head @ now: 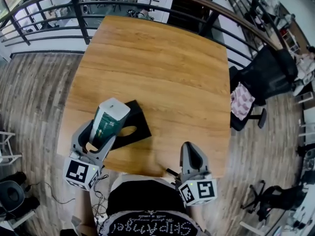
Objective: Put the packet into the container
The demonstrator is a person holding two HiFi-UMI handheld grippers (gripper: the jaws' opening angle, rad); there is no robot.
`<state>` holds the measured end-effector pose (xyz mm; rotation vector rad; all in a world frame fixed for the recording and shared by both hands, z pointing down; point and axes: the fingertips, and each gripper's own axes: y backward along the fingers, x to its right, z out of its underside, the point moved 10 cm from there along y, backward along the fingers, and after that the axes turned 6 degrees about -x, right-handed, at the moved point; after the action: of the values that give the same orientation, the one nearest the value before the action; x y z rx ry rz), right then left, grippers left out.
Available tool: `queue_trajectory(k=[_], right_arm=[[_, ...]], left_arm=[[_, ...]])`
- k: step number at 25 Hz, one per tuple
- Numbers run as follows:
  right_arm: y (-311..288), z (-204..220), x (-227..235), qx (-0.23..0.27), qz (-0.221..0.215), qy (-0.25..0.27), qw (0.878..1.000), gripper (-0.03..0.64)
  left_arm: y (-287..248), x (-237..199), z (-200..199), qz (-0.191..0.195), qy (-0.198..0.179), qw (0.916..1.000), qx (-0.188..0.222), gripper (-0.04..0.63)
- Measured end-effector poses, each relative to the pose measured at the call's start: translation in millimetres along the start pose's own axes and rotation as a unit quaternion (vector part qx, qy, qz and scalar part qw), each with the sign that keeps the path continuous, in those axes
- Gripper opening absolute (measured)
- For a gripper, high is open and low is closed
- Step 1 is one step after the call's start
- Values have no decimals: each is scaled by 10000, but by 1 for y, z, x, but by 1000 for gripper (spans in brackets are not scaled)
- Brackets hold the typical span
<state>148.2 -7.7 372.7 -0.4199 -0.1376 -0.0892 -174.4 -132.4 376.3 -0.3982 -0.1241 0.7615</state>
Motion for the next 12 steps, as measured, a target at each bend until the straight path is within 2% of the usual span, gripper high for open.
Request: queue_trajectory(k=[12], right_arm=[[6,5,0,-83,254,-91,9996,40]], left_arm=[[-24,-1,19,330,-30,9991,-275,345]])
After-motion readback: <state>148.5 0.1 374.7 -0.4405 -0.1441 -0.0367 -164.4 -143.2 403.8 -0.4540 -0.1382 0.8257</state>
